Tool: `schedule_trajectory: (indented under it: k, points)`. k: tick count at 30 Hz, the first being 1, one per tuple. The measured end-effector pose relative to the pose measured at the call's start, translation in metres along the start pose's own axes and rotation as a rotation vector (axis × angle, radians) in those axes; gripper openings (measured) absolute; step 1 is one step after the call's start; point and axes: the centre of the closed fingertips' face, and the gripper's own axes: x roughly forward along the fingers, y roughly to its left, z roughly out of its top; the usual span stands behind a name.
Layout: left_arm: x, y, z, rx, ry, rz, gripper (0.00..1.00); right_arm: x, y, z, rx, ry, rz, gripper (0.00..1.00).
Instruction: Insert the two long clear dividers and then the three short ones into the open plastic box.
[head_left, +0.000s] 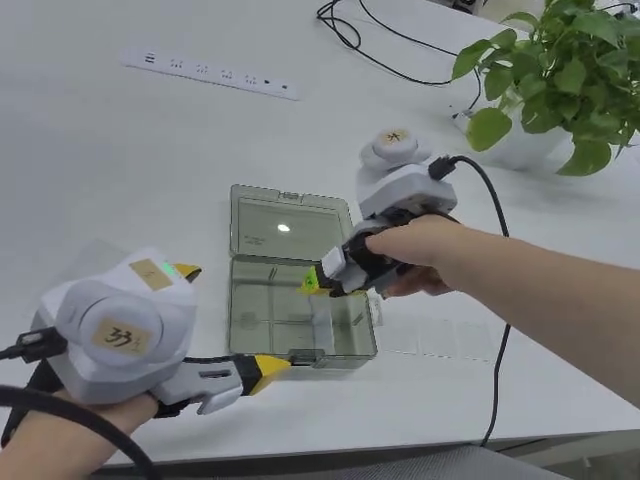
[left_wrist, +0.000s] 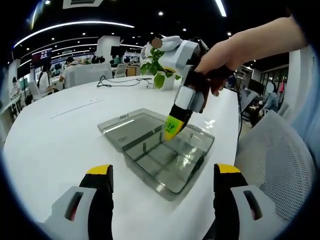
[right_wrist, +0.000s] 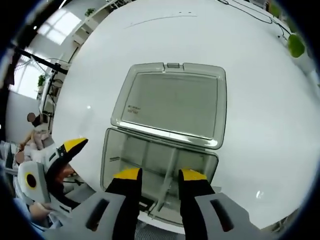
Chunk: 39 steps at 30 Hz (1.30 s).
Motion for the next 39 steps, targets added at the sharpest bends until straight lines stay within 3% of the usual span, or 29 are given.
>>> schedule_trajectory:
  k: [12, 20, 24, 25, 26, 31, 33, 34, 36, 39]
  points:
    - [0.000, -0.001, -0.002, 0.002, 0.011, -0.001, 0.84, -0.006, 0.010, 0.008, -0.020, -0.128, 0.073, 0.71]
    - [0.000, -0.001, -0.003, 0.000, 0.015, -0.001, 0.84, -0.008, 0.014, 0.015, -0.049, -0.201, 0.099, 0.89]
    - [0.000, 0.000, -0.003, -0.013, 0.014, 0.000, 0.84, -0.013, 0.019, 0.020, -0.084, -0.269, 0.119, 0.97]
    - [-0.001, 0.000, -0.003, -0.015, 0.013, 0.001, 0.84, -0.015, 0.023, 0.021, -0.098, -0.296, 0.122, 0.98]
    - [-0.001, 0.000, -0.003, -0.020, 0.012, 0.001, 0.84, -0.017, 0.023, 0.015, -0.090, -0.279, 0.115, 1.00]
    - [-0.001, 0.000, -0.004, -0.031, 0.014, 0.001, 0.84, -0.022, 0.025, 0.016, -0.124, -0.335, 0.143, 1.00]
    - [-0.001, 0.000, -0.004, -0.035, 0.016, 0.001, 0.84, -0.023, 0.027, 0.019, -0.181, -0.376, 0.164, 1.00]
    - [-0.001, 0.000, -0.004, -0.037, 0.015, 0.001, 0.84, -0.023, 0.024, 0.014, -0.174, -0.360, 0.150, 1.00]
    - [-0.001, 0.001, -0.003, -0.042, 0.011, 0.004, 0.84, -0.025, 0.022, 0.021, -0.213, -0.419, 0.146, 1.00]
    - [-0.002, 0.002, -0.004, -0.051, 0.012, 0.008, 0.84, -0.030, 0.021, 0.018, -0.210, -0.443, 0.161, 1.00]
